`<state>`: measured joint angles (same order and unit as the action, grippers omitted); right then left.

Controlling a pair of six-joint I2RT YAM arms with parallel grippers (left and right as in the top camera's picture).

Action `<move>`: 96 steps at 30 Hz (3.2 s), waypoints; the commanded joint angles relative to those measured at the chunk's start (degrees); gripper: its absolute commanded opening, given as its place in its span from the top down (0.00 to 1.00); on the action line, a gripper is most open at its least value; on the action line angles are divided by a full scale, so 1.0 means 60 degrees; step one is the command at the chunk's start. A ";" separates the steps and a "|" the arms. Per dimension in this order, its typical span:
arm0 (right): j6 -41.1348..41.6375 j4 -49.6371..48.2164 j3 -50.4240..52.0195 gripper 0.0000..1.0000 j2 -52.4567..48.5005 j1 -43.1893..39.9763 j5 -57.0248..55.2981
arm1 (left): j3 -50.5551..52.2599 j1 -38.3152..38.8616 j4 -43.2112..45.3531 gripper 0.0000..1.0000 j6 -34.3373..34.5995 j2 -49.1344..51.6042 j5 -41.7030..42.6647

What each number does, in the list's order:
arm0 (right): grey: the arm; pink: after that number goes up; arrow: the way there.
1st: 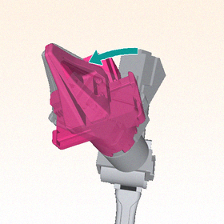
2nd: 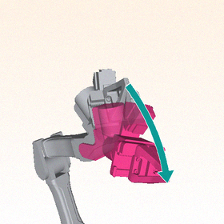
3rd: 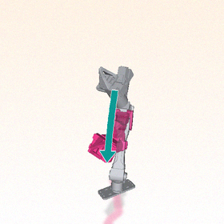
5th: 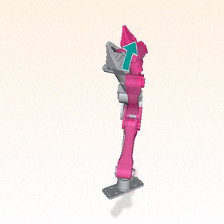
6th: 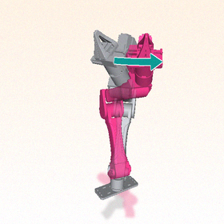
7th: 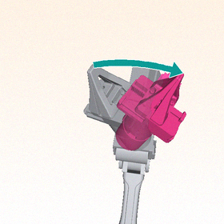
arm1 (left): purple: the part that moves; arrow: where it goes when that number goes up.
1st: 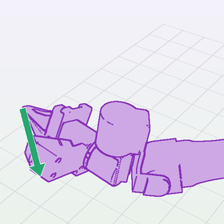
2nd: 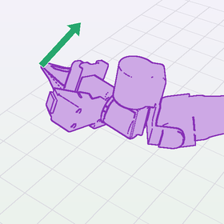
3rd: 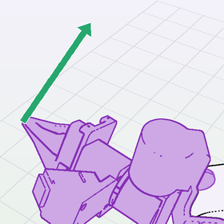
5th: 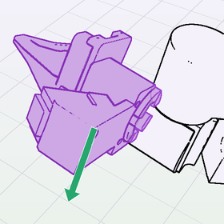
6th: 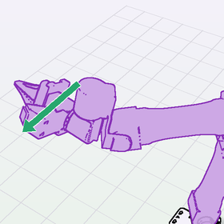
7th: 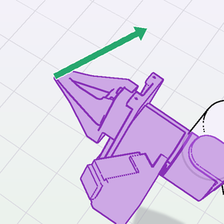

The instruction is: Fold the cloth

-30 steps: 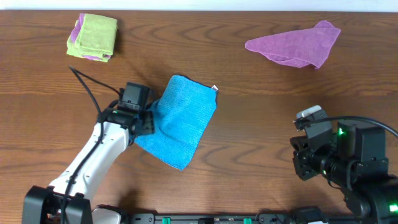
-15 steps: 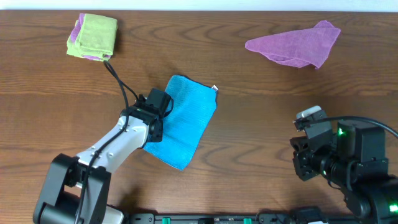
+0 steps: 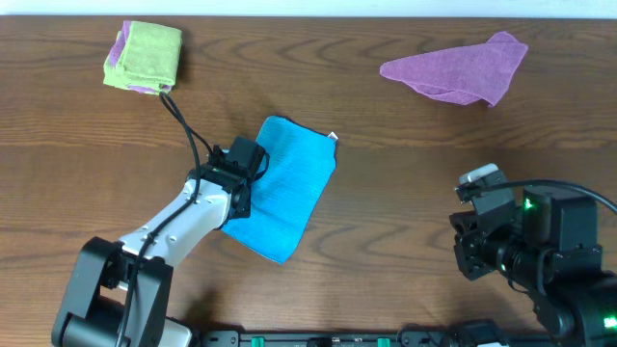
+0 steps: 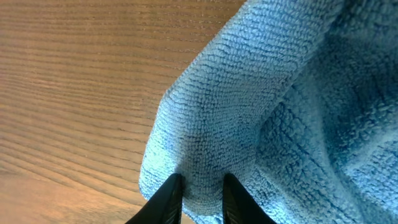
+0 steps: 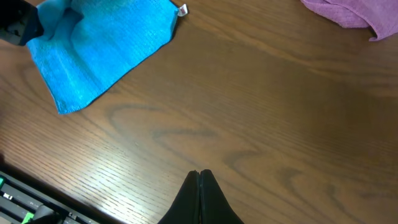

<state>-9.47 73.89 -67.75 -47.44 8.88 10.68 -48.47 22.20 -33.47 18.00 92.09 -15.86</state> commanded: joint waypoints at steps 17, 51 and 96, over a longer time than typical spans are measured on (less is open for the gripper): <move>0.0106 0.0000 0.0058 0.98 0.0047 -0.0058 -0.0022 | -0.0073 -0.0011 0.0004 0.94 0.0022 0.0452 -0.0219; 0.0109 -0.3271 0.0954 0.98 -0.2350 0.0171 0.3719 | -0.1180 -0.3508 -0.2047 0.94 0.1916 -0.0401 0.1687; 0.1217 -1.1956 0.0481 0.99 -1.1140 0.4240 0.1909 | -0.1180 -0.3501 -0.2135 0.94 0.2506 -0.0401 0.2583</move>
<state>-2.46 3.07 -63.66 -113.32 33.82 24.75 -55.94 1.23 -46.06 32.12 89.89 -0.62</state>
